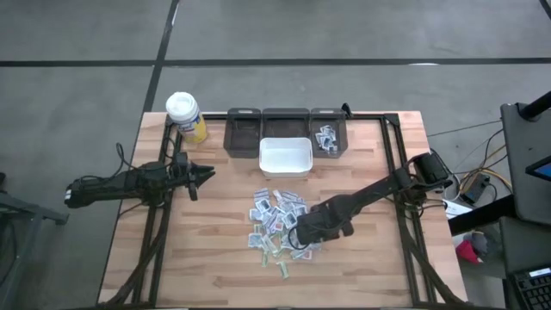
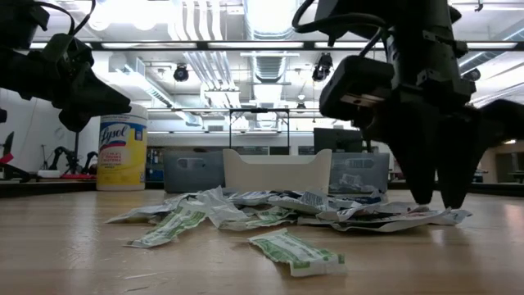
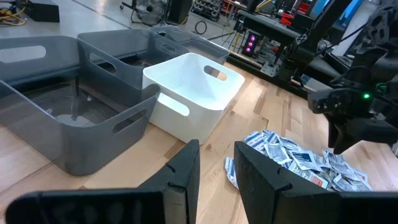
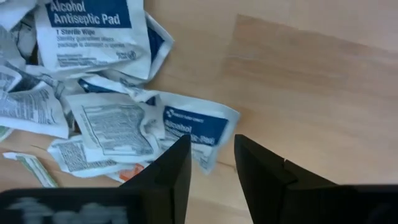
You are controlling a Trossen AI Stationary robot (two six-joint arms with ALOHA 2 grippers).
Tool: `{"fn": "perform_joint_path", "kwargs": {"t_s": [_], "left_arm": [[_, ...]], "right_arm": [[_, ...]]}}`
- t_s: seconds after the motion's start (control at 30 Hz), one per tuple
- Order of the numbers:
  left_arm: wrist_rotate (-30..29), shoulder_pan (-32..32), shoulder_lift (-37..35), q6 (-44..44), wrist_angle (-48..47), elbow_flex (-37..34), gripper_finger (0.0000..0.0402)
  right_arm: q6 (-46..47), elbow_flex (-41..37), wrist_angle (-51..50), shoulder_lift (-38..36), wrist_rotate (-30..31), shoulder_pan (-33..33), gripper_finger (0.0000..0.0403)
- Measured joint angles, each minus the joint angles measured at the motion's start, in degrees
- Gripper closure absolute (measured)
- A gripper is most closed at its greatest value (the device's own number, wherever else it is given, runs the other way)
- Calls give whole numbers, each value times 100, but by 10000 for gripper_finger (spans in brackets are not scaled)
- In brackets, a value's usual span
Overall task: Pick & Place First Aid Supplies
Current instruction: Put the blue alcohol pad into the right black bin
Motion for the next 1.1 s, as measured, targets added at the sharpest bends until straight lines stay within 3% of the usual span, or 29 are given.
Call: {"fn": "perform_joint_path", "kwargs": {"t_s": [0.57, 1.1], "left_arm": [[2, -1, 1, 0, 0, -2, 307], [2, 0, 1, 0, 0, -1, 307]], "right_arm": [[264, -421, 481, -17, -175, -20, 286], [106, -448, 393, -11, -178, -17, 374]]}}
